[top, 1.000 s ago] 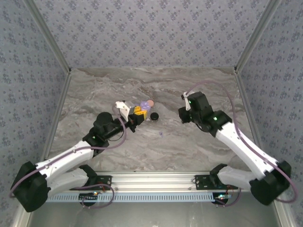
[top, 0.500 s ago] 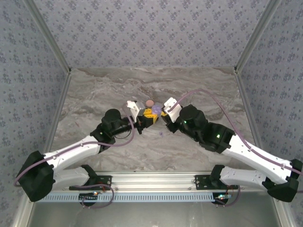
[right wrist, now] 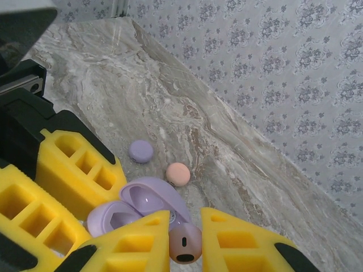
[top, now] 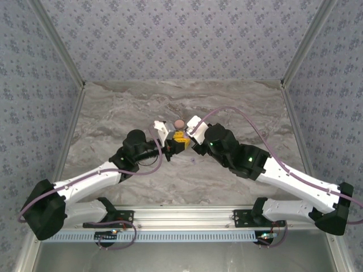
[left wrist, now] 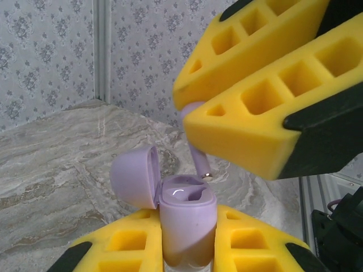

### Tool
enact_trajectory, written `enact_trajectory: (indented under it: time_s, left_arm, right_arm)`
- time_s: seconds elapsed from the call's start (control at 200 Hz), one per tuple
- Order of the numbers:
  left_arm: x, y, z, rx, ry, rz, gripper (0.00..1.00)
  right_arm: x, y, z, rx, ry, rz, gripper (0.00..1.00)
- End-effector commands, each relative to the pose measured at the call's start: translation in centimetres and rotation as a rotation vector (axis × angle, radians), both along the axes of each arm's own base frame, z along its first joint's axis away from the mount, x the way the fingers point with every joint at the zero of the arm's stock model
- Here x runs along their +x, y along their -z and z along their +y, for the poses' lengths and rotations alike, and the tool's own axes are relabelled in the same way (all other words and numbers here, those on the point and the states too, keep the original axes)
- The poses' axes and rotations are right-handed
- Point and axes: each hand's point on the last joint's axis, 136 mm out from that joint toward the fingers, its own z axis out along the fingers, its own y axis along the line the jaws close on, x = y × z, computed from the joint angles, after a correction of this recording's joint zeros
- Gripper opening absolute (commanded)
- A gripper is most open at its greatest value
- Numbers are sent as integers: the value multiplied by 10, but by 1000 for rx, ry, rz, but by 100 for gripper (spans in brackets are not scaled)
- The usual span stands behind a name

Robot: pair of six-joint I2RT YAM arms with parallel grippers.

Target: Insert wireless bluetooth earbuds into charging case

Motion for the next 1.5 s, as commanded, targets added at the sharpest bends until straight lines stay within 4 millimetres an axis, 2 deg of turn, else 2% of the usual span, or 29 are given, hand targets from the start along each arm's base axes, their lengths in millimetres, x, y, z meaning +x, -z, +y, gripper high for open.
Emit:
enact_trajectory:
  time_s: [0.0, 0.54, 1.494]
  left_arm:
    - [-5, -28, -4, -51, 32, -73, 0]
    - [-5, -29, -3, -51, 26, -79, 0]
    - [-7, -30, -3, -47, 37, -83, 0]
  right_arm:
    - [3, -18, 2, 20, 9, -39, 18]
    - [-3, 1, 4, -61, -39, -4, 18]
    - [0, 8, 4, -147, -56, -35, 19]
